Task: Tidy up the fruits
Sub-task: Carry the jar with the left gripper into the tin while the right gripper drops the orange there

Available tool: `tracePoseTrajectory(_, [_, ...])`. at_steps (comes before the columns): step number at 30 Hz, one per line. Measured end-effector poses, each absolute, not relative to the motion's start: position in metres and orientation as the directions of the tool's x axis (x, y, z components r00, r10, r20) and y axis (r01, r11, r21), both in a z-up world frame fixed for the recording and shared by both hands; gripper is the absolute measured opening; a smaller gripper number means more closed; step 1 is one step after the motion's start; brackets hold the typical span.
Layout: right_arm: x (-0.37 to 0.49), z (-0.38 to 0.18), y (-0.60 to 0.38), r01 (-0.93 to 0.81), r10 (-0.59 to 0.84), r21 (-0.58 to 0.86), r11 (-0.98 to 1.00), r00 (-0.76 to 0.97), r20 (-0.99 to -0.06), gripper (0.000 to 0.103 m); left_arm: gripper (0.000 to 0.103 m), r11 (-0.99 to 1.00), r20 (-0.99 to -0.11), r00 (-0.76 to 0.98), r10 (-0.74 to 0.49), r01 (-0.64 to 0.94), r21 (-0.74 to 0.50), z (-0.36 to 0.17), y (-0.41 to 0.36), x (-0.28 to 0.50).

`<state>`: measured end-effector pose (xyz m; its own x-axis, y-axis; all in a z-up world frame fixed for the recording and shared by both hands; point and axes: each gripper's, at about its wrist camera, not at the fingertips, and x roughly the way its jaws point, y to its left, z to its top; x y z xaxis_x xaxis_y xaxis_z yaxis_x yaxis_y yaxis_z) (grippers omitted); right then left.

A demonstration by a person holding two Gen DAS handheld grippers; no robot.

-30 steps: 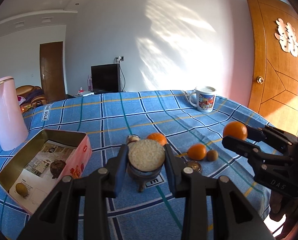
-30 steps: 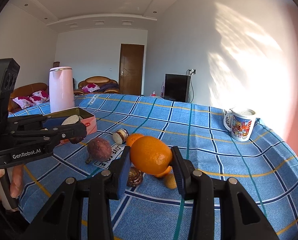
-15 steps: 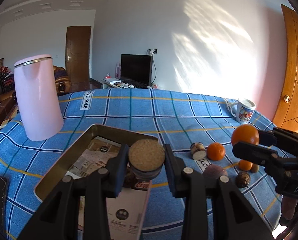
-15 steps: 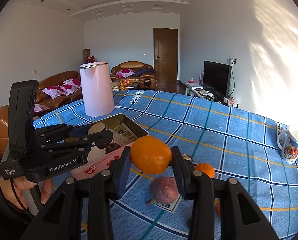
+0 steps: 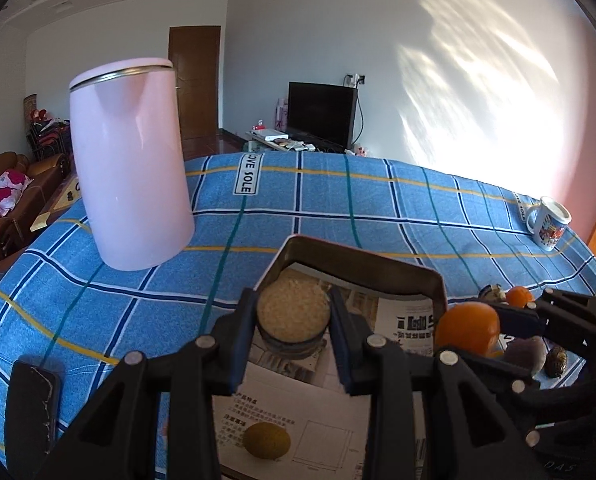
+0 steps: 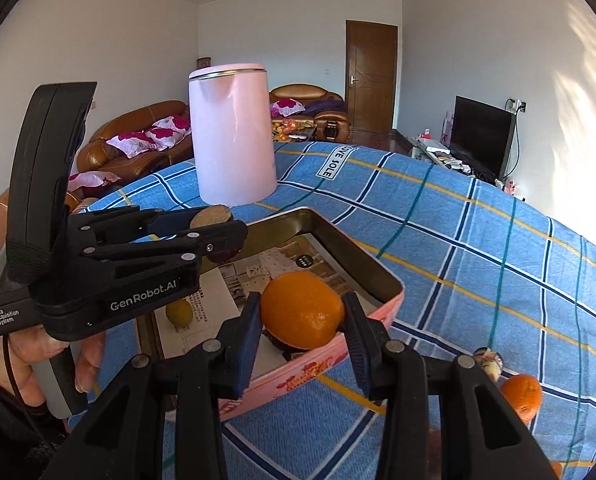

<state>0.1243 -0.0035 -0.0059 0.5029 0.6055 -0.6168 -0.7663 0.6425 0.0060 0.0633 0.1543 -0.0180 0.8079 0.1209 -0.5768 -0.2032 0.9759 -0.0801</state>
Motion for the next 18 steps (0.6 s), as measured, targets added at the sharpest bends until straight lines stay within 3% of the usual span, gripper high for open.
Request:
tracePoseTrajectory(10, [0.118, -0.029, 0.032, -0.785, 0.611, 0.034, 0.619, 0.454, -0.648, 0.042, 0.039, 0.968, -0.611, 0.777, 0.150, -0.241, -0.069, -0.030, 0.167, 0.067])
tracePoseTrajectory(12, [0.119, -0.032, 0.036, -0.789, 0.614, 0.043, 0.613, 0.441, -0.655, 0.043, 0.043, 0.967, -0.611, 0.777, 0.153, -0.245, -0.069, -0.030, 0.168, 0.066])
tracePoseTrajectory(14, [0.119, -0.032, 0.035, -0.781, 0.613, 0.043, 0.623, 0.453, -0.647, 0.057, 0.049, 0.967, -0.607, 0.779, 0.153, -0.245, -0.071, -0.028, 0.167, 0.063])
tracePoseTrajectory(18, [0.111, -0.024, 0.016, -0.772, 0.622, 0.053, 0.634, 0.467, -0.628, 0.058, 0.068, 0.961, -0.575, 0.800, 0.169, -0.262, -0.082, -0.017, 0.160, 0.050])
